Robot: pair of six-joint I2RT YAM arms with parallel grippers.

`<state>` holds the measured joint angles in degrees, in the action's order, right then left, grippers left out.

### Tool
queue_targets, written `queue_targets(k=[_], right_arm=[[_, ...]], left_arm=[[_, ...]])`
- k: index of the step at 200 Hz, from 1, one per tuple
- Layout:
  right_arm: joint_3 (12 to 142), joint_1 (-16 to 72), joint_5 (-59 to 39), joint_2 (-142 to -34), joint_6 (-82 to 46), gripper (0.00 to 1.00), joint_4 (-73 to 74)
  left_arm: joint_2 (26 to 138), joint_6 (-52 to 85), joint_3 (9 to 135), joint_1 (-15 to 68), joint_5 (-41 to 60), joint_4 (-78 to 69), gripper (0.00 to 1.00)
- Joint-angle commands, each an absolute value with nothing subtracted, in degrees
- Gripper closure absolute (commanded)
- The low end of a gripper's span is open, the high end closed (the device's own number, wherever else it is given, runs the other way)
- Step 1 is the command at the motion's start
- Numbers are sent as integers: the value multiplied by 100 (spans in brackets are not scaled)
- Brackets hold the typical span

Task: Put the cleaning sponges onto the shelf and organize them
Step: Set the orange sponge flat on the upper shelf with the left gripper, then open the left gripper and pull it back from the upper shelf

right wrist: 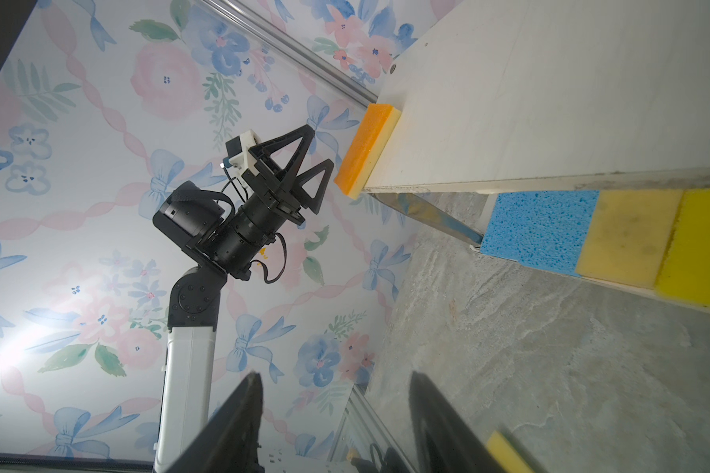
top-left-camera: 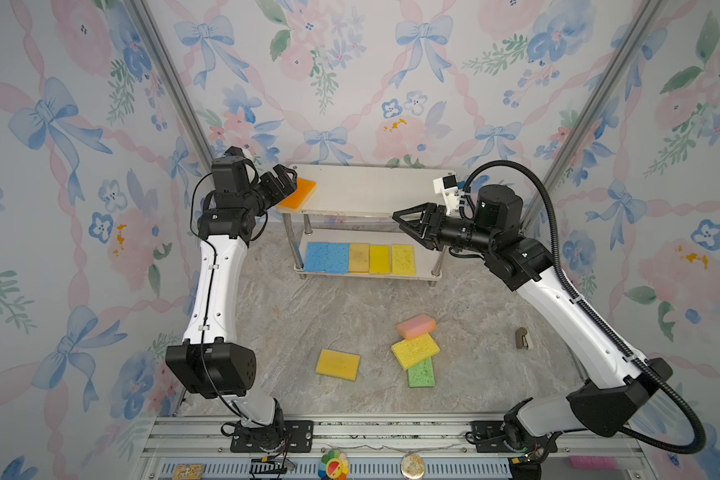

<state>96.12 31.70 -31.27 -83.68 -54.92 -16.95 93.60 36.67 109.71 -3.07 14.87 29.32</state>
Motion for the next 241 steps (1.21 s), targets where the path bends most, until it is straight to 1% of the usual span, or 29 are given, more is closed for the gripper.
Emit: queue_targets(k=[1,20,120,182,216,241], right_arm=[[9535,3243,-3128,-8270,-5537,40,-1543],[9532,3269,-3103,-8288,-5537,40,-1530],[9315,3338,-2975,-8178,-5510,39,-1514],[9334,3443,-2953,-8174,-5429,39,-1555],[9361,3456,-2953,-8169,-5362,39,-1629],[9382,3462,-2962,-8180,-5287,39,-1749]], left_arm=[[9282,3246,11001,-282,1107,2960,2],[9226,3184,10904,-281,1102,2963,2],[9054,3564,10594,-84,1797,2950,2],[8889,3604,10499,-69,1740,2953,2],[8751,3660,10389,-325,1534,2953,2],[8740,3669,10570,-477,1463,2944,2]])
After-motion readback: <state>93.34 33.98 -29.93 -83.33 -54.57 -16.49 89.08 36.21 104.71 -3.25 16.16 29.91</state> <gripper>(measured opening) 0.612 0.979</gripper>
